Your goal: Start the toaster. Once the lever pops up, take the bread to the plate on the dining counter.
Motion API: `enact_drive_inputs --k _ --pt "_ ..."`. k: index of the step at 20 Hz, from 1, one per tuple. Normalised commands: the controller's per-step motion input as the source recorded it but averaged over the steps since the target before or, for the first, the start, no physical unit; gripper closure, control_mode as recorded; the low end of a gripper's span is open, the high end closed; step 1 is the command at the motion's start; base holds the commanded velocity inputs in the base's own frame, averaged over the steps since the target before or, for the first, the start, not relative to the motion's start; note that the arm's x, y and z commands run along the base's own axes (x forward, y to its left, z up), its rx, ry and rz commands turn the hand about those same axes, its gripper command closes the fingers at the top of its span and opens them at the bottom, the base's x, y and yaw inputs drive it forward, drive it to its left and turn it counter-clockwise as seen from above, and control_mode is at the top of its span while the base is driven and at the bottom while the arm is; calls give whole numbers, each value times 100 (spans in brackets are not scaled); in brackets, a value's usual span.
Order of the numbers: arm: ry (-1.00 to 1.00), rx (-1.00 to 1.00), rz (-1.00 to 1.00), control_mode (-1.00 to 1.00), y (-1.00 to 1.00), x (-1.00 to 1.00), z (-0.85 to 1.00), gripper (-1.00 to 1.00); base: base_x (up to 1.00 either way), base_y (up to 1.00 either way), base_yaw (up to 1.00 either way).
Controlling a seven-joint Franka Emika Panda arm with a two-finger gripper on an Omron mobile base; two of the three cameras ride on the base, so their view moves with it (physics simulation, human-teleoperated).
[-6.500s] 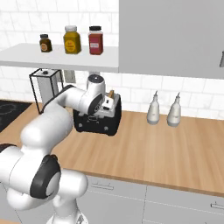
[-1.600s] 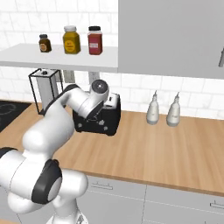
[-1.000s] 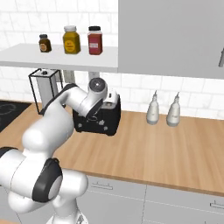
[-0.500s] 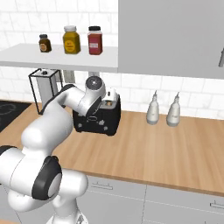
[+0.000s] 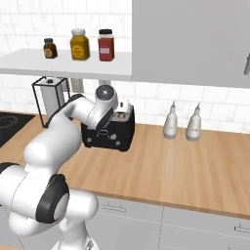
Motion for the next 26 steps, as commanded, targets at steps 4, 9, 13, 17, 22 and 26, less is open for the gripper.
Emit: enact_drive_inputs --k 4,9,13,17,22,26 --pt "0 0 0 -100 0 0 0 -100 0 0 0" --pt "0 0 0 -100 0 0 0 -100 0 0 0" --pt "0 0 0 -100 0 0 0 -100 0 0 0" --pt "0 0 0 -100 0 0 0 -100 0 0 0" --pt "0 0 0 -100 0 0 0 -100 0 0 0" --pt "0 0 0 -100 0 0 0 -100 0 0 0"
